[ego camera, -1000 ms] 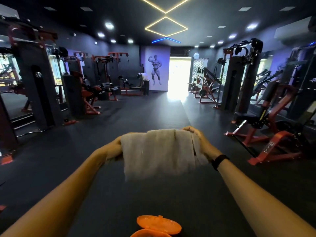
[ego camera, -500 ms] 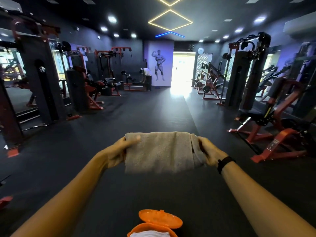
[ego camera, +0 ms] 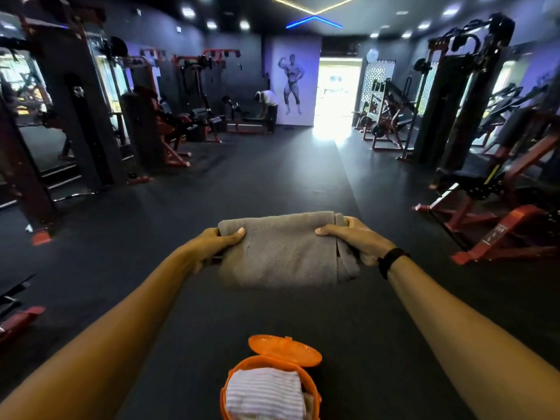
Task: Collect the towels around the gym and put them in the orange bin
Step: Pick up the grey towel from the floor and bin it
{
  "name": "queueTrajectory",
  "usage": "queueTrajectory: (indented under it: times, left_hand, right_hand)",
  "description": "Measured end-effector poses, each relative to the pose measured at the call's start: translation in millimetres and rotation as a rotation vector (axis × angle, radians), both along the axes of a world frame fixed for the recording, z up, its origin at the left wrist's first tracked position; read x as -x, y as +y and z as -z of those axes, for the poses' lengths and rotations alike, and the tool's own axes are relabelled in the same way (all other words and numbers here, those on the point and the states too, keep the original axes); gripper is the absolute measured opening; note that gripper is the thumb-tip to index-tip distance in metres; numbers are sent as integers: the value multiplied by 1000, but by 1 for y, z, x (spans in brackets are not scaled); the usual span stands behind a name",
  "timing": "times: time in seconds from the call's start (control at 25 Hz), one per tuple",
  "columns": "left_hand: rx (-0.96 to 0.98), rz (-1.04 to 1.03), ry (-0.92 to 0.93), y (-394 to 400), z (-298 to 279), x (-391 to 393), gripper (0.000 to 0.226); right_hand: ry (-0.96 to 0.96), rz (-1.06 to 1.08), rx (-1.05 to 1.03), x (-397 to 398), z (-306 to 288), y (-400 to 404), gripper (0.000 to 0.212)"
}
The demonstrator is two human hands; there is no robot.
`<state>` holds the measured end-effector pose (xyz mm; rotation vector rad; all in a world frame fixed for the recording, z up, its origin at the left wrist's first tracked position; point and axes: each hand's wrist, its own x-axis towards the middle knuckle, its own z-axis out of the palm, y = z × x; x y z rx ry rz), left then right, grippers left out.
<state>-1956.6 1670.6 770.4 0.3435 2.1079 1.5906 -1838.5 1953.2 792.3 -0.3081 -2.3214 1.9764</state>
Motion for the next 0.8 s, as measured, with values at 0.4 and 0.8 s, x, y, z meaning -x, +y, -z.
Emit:
queueTrajectory:
  times: [0.4,0.8]
  left_hand:
    - [336,-25,106,12,100,4,41]
    - [509,255,-3,11,253,111,26]
  right_hand:
    - [-124,-27,-472,30,93,28,39]
    - [-652,344,-549,79,295,39,47]
